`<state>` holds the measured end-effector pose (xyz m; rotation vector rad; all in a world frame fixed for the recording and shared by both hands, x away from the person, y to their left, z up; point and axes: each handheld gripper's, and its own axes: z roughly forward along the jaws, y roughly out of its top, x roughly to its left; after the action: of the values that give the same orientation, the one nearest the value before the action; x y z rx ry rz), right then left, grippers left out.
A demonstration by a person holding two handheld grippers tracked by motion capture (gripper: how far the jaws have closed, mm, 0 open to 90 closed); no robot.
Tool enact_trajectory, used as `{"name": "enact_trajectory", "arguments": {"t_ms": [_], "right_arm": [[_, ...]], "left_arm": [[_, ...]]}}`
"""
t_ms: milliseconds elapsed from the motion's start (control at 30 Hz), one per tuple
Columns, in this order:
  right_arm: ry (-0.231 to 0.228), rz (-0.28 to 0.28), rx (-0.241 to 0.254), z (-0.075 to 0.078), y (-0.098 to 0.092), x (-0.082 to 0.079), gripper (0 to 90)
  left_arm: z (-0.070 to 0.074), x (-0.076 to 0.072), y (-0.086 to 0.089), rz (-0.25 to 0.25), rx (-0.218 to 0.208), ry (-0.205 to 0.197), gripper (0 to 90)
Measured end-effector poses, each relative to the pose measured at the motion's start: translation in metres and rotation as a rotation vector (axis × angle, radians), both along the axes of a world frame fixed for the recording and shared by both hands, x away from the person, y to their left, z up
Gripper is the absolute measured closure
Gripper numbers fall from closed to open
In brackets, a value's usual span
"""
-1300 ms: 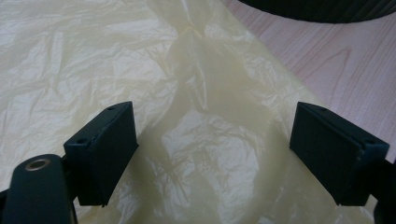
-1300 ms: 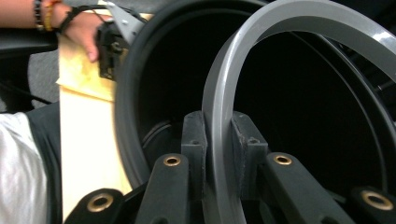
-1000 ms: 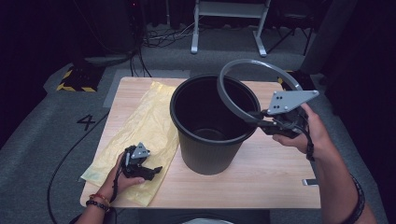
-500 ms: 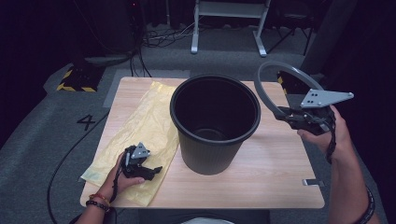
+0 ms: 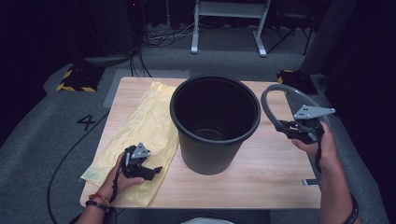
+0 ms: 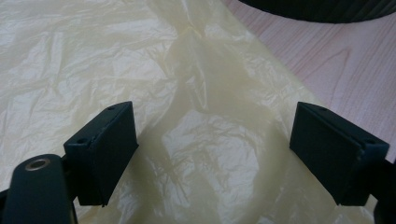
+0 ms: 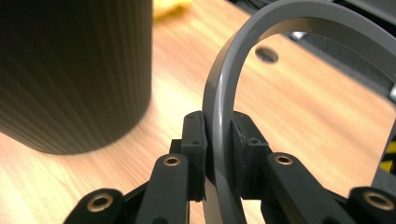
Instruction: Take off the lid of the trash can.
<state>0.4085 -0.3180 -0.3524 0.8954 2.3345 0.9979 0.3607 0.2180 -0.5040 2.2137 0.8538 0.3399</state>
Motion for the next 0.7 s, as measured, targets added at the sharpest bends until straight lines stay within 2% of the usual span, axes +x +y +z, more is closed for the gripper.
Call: {"name": "enact_trajectory", "arguments": {"t_ms": [133,300,367,600,700], "right_arm": [[0.033,-0.021,-0.040,-0.031,0.002,0.008,76.9],[0.047,-0.001,-0.049,-0.066,0.003,0.016,76.8],[0.056,0.012,-0.029,-0.078,0.003,0.018,76.7],[0.038,0.033,-0.049,-0.105,0.008,0.024,76.6],[0.030,0.040,-0.080,-0.113,0.014,0.029,76.5]], "left_arm": [[0.000,0.000,0.000,0.001,0.005,0.000,14.7],[0.001,0.000,-0.002,0.013,0.016,0.003,14.6],[0.001,0.000,-0.002,0.014,0.015,-0.001,14.6],[0.001,0.000,-0.002,0.012,0.009,-0.001,14.6],[0.001,0.000,-0.002,0.012,0.010,-0.003,14.6]]}}
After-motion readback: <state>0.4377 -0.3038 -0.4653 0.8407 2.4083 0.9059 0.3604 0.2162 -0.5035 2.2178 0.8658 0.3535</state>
